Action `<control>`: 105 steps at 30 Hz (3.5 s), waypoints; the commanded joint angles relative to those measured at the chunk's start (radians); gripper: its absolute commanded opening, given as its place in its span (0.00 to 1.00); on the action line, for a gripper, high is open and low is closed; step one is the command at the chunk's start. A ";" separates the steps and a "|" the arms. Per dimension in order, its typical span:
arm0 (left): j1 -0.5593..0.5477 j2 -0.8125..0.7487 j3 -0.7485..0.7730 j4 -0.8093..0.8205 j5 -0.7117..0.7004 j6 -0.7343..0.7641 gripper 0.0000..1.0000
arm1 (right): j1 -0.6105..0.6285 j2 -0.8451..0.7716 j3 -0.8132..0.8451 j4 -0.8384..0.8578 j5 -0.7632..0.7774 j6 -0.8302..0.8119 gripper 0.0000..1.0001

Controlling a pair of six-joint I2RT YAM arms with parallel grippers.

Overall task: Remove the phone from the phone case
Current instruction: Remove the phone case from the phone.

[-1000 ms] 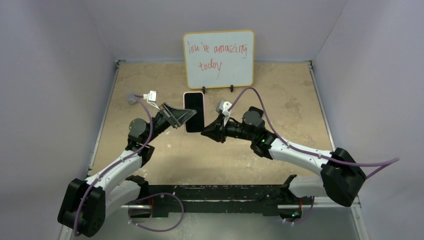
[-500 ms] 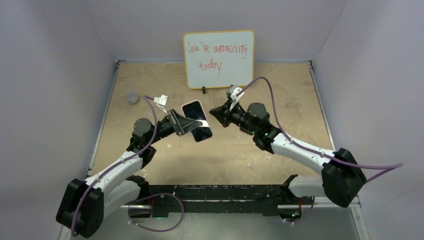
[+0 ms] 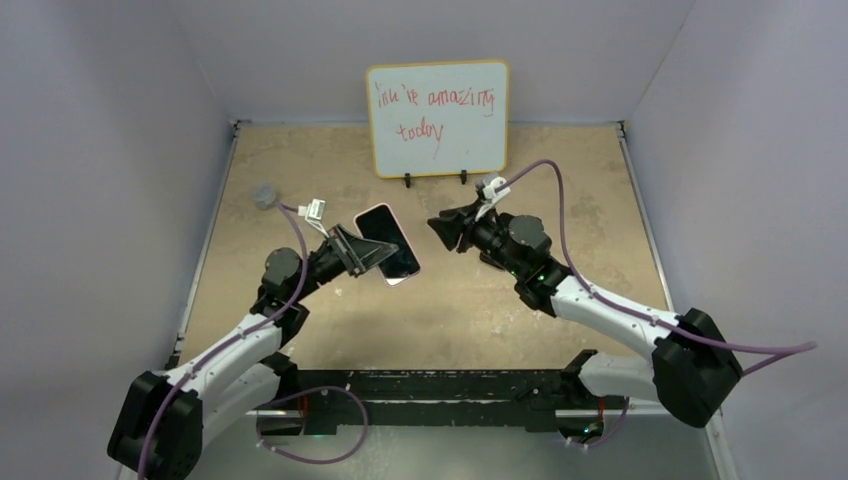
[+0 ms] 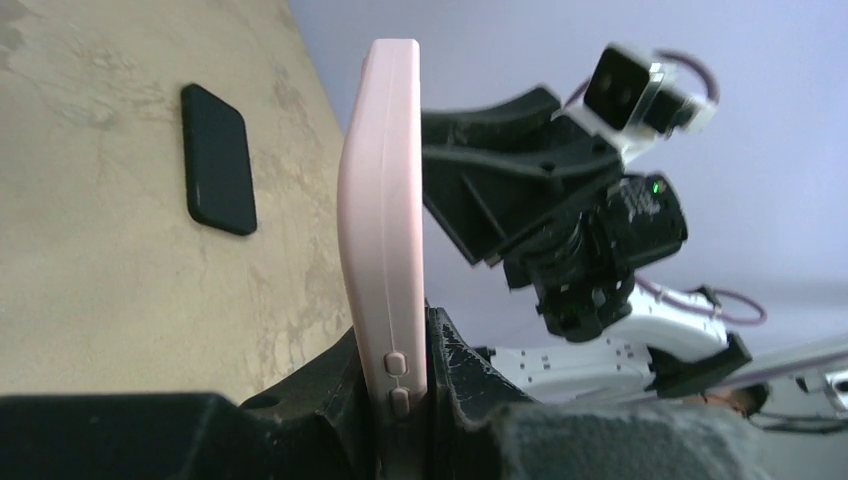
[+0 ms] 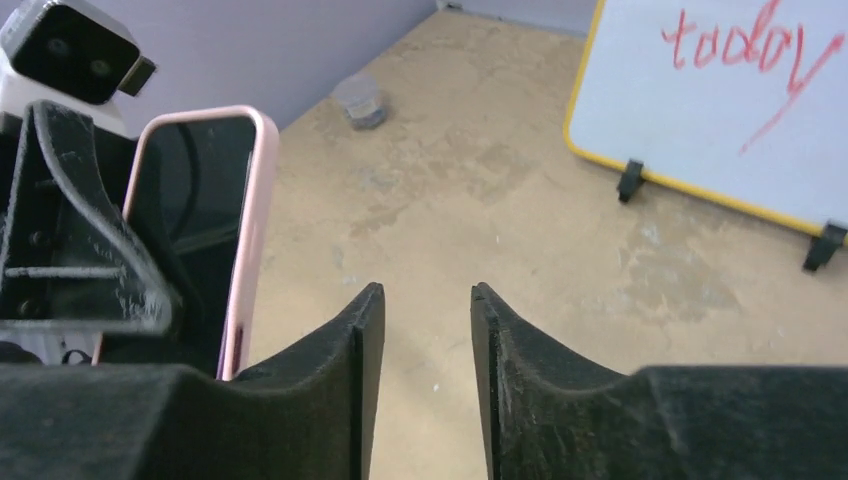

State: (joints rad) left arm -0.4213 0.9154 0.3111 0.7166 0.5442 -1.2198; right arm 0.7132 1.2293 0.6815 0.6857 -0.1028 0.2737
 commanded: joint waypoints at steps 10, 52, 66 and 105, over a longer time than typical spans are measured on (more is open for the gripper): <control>0.004 -0.025 -0.109 0.311 -0.374 -0.181 0.00 | 0.152 -0.072 -0.235 0.324 0.089 0.308 0.65; 0.004 -0.049 -0.109 0.412 -0.379 -0.267 0.00 | 0.330 0.263 -0.095 0.685 0.120 0.360 0.31; 0.004 -0.061 -0.082 0.360 -0.299 -0.319 0.00 | 0.319 0.244 -0.113 0.562 0.133 0.217 0.00; 0.004 -0.006 -0.063 0.420 -0.219 -0.252 0.00 | 0.267 0.226 -0.181 0.747 -0.127 0.386 0.52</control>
State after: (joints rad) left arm -0.4156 0.9276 0.1947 1.0401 0.3298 -1.4956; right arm 0.9707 1.4834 0.4652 1.3518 -0.1902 0.6552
